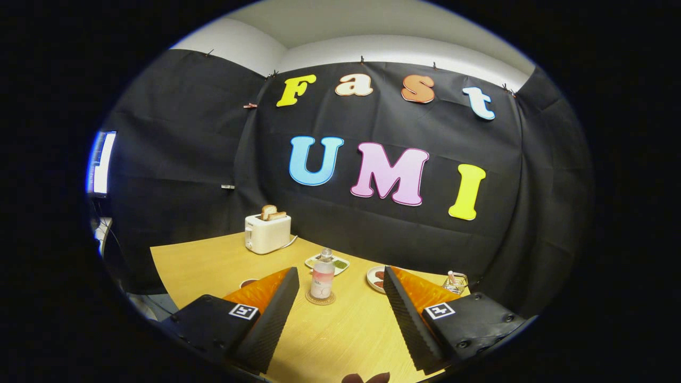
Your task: Take the bottle from table, then pour the juice into the cup, finally place the bottle on the coaster
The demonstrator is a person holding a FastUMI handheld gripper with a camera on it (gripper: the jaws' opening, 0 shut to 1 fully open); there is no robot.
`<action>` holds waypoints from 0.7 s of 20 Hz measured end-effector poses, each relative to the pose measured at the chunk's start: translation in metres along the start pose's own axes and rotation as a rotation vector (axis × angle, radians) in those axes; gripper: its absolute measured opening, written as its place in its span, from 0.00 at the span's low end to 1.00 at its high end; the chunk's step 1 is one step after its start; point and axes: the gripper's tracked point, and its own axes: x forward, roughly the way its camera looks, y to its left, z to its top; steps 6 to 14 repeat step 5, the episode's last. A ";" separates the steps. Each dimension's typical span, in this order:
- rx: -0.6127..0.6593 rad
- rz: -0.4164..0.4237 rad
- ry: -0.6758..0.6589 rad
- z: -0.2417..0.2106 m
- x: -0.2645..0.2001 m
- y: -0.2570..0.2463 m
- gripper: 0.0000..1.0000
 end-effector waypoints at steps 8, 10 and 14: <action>0.032 0.023 -0.012 0.006 -0.008 0.004 0.97; 0.032 0.023 -0.012 0.006 -0.008 0.004 0.97; 0.032 0.023 -0.012 0.006 -0.008 0.004 0.97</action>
